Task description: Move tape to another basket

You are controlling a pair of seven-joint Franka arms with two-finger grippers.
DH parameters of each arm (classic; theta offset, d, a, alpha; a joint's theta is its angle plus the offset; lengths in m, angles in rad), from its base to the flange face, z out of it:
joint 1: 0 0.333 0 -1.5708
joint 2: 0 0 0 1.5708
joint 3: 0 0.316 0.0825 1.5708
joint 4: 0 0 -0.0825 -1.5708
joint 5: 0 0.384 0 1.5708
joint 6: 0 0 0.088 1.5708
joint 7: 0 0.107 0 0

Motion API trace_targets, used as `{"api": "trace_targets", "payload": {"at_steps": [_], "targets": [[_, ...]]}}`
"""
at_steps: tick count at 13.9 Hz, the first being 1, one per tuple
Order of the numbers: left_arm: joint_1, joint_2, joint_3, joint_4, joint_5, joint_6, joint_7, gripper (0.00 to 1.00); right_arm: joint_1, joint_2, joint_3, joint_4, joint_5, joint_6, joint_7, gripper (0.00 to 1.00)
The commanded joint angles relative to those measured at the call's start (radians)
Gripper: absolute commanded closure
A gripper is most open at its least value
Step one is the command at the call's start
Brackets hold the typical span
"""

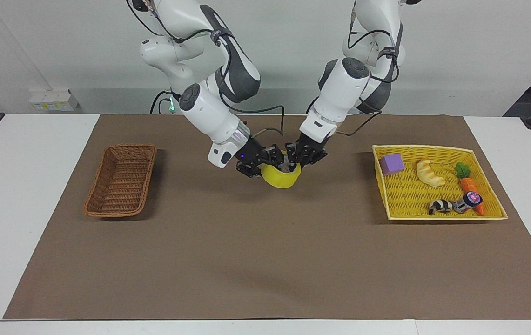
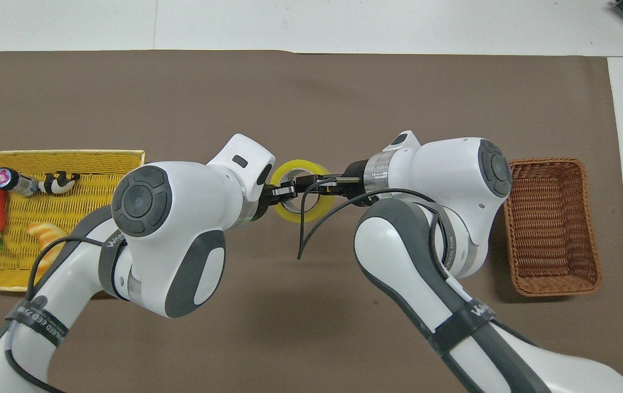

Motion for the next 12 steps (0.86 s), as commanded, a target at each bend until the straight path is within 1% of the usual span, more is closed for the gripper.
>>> {"api": "trace_targets", "payload": {"at_steps": [1, 3, 5, 6, 7, 8, 11, 12], "targets": [[0.001, 0.019, 0.006, 0.042, -0.018, 0.007, -0.005, 0.72, 0.001, 0.005, 0.007, 0.01, 0.014, -0.002, 0.027, 1.0], [0.001, 0.019, 0.006, 0.042, -0.016, 0.009, -0.005, 0.61, 0.001, 0.005, 0.007, 0.01, 0.014, -0.002, 0.027, 1.0], [0.001, 0.019, 0.008, 0.052, -0.016, 0.006, -0.002, 0.25, 0.001, 0.005, 0.007, 0.009, 0.014, -0.003, 0.027, 1.0], [0.003, 0.019, 0.008, 0.054, -0.015, 0.006, 0.002, 0.13, 0.001, 0.005, 0.007, 0.01, 0.014, -0.002, 0.027, 1.0], [0.004, 0.015, 0.009, 0.056, -0.015, 0.003, 0.005, 0.05, 0.001, 0.005, 0.007, 0.01, 0.014, -0.003, 0.028, 1.0], [0.009, 0.011, 0.009, 0.056, -0.013, -0.007, 0.012, 0.0, 0.001, 0.005, 0.007, 0.009, 0.014, -0.003, 0.028, 1.0], [0.016, -0.015, 0.022, 0.053, 0.001, -0.027, 0.013, 0.0, -0.003, 0.005, 0.002, 0.007, 0.008, -0.011, 0.031, 1.0], [0.041, -0.029, 0.023, 0.051, 0.004, -0.051, 0.019, 0.0, -0.009, 0.005, 0.001, 0.007, -0.009, -0.028, 0.038, 1.0]]}}
